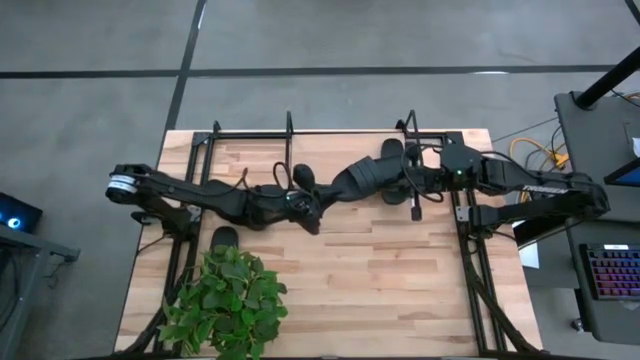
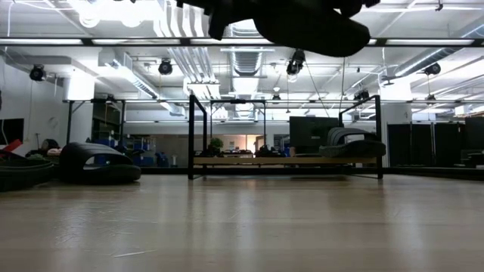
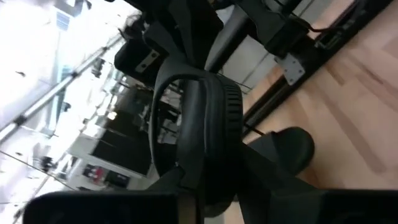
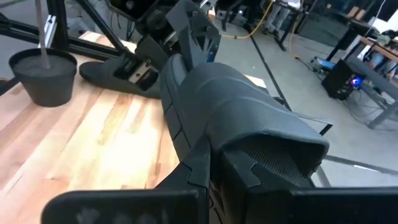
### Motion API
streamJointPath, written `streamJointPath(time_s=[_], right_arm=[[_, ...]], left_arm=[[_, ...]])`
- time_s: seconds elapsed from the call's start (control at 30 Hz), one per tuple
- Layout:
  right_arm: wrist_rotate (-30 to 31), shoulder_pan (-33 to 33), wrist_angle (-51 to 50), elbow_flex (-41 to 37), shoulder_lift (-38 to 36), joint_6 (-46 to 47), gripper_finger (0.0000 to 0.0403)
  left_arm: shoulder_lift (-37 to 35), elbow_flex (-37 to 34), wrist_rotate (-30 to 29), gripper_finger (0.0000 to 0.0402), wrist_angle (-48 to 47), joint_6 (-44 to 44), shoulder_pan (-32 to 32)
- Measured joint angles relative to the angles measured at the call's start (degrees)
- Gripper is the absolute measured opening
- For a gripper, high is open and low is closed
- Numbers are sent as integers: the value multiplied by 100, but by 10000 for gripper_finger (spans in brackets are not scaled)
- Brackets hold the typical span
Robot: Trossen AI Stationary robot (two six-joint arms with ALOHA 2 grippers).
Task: Pick and place slides into the shelf
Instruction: Put the black slipper on the shelf
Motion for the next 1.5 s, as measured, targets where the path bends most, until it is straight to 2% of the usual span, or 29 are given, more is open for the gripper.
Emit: streamJointPath(time_s=[0.13, 0.33, 0.47, 0.57, 0.77, 0.93, 1.13, 1.33, 1.5], right_arm=[[5, -2, 299, -224, -81, -50, 8], [312, -37, 12, -256, -359, -60, 8], [-205, -13, 54, -354, -650, -66, 8], [-892, -24, 61, -493, -784, -237, 8], [-1607, -15, 61, -925, -816, -580, 8], [-1475, -17, 589, -1113, -653, -374, 8], [-1564, -13, 712, -1040, -353, -138, 8], [-1864, -15, 705, -1025, -88, -42, 8], [-1935, -13, 735, -876, 105, -60, 8]], left_arm=[[-254, 0, 3, 54, -447, -85, 0], [-619, -20, -87, 91, -1145, -579, -15], [-768, -22, -78, 113, -1481, -769, -13], [-874, -20, -58, 128, -1424, -512, -15], [-1064, -20, 83, 143, -1344, -312, -22], [-919, 64, 351, 144, -1241, 100, -20], [-409, 211, 256, 144, -944, 986, -17], [-280, 369, 228, 144, -894, 1238, -13], [-174, 536, 327, 144, -1215, 1187, 14]])
